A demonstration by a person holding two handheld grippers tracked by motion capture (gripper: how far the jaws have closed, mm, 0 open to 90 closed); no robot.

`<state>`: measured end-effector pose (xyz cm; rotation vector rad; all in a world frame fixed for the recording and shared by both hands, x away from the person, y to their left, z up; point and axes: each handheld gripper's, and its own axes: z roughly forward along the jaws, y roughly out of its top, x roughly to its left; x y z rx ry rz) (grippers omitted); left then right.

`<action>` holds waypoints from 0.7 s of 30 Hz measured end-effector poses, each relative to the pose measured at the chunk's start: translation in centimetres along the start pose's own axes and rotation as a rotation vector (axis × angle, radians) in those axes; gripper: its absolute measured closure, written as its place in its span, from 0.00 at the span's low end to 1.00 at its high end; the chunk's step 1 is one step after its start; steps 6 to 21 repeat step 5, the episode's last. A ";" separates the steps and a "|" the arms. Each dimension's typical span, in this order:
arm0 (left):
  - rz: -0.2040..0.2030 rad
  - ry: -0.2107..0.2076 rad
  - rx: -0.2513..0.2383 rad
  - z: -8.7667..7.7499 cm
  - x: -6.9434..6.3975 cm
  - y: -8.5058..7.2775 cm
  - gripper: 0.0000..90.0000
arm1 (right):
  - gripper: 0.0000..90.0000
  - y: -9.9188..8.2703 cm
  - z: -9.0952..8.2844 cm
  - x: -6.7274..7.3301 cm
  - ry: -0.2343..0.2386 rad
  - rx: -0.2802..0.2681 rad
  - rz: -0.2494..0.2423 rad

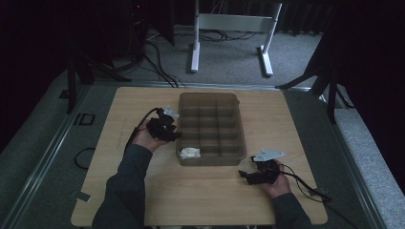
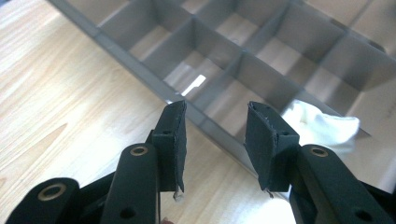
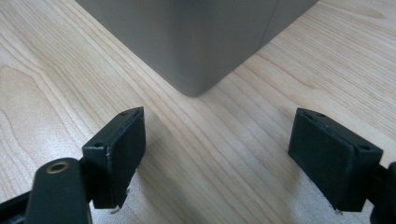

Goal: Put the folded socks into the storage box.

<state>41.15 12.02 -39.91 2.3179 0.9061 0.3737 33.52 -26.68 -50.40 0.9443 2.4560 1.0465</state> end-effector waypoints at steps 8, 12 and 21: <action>-0.025 0.048 -0.050 -0.3 0.3 -0.4 0.63 | 0.21 0.0 0.0 0.0 0.000 0.000 0.000; -0.025 0.048 -0.050 -0.3 0.3 -0.4 0.63 | 0.21 0.0 0.0 0.0 0.000 0.000 0.000; -0.025 0.048 -0.050 -0.3 0.3 -0.4 0.63 | 0.21 0.0 0.0 0.0 0.000 0.000 0.000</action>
